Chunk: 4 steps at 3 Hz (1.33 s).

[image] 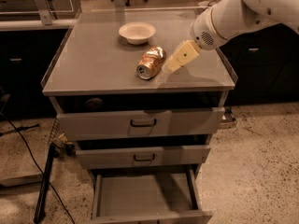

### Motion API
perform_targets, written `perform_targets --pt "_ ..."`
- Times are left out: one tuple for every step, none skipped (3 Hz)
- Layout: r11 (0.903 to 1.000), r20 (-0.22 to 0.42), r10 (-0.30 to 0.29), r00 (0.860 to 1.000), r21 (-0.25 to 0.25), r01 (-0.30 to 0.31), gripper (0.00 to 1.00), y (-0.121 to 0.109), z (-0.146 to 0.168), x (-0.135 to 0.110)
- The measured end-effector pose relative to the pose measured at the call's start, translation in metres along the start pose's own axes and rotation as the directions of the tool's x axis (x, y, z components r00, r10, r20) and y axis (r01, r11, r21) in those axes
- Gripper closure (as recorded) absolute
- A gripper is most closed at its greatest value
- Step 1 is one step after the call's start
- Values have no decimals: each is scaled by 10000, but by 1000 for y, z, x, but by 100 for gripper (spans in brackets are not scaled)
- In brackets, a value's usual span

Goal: Place orange can into bottom drawer

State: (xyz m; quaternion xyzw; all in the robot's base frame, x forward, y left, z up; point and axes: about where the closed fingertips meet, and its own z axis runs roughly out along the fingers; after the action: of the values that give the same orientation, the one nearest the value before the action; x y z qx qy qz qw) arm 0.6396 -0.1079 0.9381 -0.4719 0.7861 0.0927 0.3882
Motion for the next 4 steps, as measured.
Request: perform_targets --pt "9986 215 -306 9993 -414 315 0 -1 21 -2" --pt "9968 391 -445 9982 -647 470 0 -2 42 -4" --pt "9950 517 -519 9973 -831 561 0 -2 60 -8" --pt "9906 576 -575 9967 -1208 641 0 1 94 -14"
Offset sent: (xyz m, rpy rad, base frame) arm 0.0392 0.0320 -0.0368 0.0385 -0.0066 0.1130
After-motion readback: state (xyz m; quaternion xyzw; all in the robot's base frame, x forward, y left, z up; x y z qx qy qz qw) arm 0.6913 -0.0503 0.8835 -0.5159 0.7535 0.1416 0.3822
